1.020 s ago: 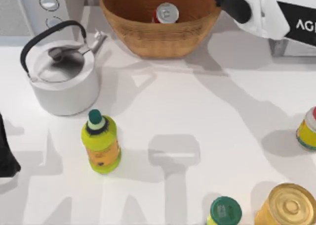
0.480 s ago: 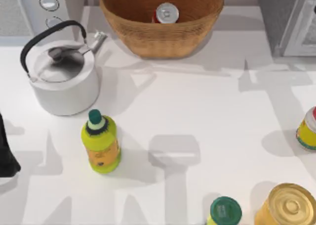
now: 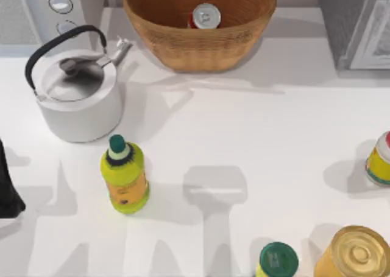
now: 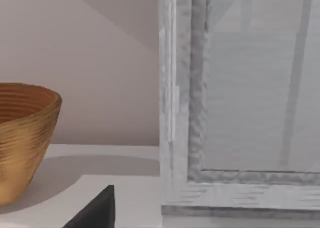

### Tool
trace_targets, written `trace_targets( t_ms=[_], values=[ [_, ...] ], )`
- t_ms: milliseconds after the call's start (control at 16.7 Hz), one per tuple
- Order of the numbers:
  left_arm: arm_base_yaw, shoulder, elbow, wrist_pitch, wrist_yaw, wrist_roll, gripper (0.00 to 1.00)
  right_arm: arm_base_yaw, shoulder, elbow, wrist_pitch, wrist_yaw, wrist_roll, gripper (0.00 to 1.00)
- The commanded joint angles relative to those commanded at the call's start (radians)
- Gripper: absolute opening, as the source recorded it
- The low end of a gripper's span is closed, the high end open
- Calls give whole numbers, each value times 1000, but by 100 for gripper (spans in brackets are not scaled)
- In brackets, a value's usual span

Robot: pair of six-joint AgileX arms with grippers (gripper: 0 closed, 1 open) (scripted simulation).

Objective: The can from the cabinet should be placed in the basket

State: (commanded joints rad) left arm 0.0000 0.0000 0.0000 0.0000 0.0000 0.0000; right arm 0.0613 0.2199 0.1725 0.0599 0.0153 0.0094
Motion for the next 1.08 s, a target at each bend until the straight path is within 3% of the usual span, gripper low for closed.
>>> trace_targets(
  t_ms=[300,780,1080],
  values=[
    [0,0,0,0,0,0,100,-58,-209,-165,-56,-15,-9,100],
    [0,0,0,0,0,0,100,-68,-204,-165,-47,-25,-8,100],
    [0,0,0,0,0,0,100,-228,9,-103,142,-187,-1,100]
  ],
)
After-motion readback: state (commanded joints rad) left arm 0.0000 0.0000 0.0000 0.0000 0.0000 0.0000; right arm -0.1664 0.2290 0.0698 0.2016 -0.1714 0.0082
